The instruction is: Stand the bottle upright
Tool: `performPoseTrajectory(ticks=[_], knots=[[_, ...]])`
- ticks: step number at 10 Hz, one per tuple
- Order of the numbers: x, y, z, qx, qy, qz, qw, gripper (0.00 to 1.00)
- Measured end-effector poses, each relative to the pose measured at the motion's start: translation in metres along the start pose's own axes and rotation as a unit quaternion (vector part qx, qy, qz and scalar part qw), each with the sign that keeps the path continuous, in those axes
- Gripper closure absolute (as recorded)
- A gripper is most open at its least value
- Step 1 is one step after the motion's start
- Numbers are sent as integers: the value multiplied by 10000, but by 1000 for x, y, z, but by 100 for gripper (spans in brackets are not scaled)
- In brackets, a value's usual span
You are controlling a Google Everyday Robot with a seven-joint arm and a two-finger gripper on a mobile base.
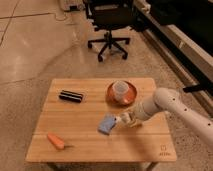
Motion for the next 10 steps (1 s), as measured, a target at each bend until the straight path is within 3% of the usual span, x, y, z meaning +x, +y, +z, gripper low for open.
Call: performPoseTrajectory(ticks=[6, 8, 10], knots=[[-12, 2, -15, -38, -693, 208, 9974, 96], [-21, 3, -18, -93, -1267, 273, 9915, 96], [-29, 3, -21, -90, -1597, 296, 9867, 96]])
